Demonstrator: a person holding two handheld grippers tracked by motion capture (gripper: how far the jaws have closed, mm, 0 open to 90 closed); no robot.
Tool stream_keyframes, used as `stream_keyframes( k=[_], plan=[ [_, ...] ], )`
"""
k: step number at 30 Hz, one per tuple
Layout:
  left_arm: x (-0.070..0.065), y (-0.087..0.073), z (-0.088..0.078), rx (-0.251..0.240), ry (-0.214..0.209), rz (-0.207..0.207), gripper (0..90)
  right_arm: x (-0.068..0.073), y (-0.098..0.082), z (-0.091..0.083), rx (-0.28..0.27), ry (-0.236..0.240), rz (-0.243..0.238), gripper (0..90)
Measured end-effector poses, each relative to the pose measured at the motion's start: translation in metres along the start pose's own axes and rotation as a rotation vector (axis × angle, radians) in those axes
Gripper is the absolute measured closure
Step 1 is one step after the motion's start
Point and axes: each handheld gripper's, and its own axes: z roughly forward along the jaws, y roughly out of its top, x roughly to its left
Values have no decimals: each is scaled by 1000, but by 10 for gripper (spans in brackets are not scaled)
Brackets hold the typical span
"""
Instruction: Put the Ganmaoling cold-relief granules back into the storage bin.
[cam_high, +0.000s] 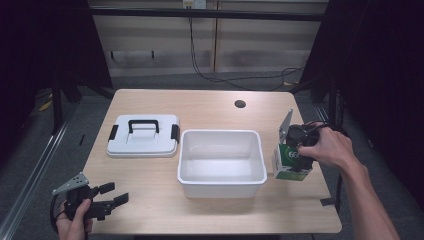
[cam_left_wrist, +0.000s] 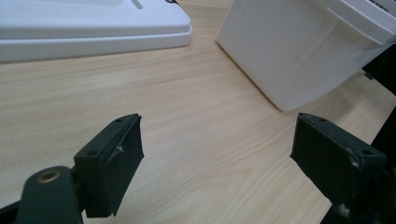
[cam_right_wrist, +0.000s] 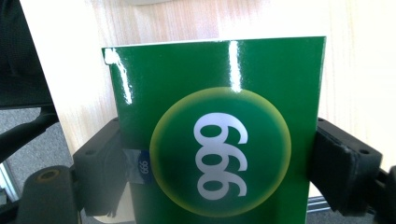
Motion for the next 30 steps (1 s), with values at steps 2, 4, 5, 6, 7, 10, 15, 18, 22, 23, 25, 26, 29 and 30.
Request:
stream_keyframes(
  k=[2,4,5,6,7,10,15,18,22,23,25,26,29,30],
  plan=[
    [0,0,0,-1,-1,1,163,0,-1,-5,-6,-7,-10,158],
    [0,0,0,0,1,0,163,1,-1,-9,-11,-13,8,158],
    [0,0,0,2,1,3,163,0,-1,-11,-14,-16,-2,158],
    [0,0,0,2,1,3,163,0,-1,-11,-14,-16,-2,158],
    [0,0,0,0,0,0,163,1,0,-15,-15,-23,3,158],
    [0,0,0,1,0,0,163,1,-1,-19,-15,-21,1,157],
    [0,0,0,4,-2,6,163,2,-1,-30,-21,-34,9,157],
    [0,0,0,3,0,3,163,1,-2,-34,-21,-40,6,157],
    [0,0,0,6,-1,7,163,3,-2,-39,-13,-43,22,158],
    [0,0,1,4,0,3,163,3,-2,-42,-19,-48,14,158],
    [0,0,0,3,0,6,163,4,-2,-47,-23,-49,22,157],
    [0,0,0,3,0,6,163,4,-2,-47,-23,-49,22,157],
    [0,0,1,4,0,3,163,5,-1,-53,-19,-54,23,157],
    [0,0,1,2,-1,3,163,6,-1,-55,-20,-57,27,157]
  ],
)
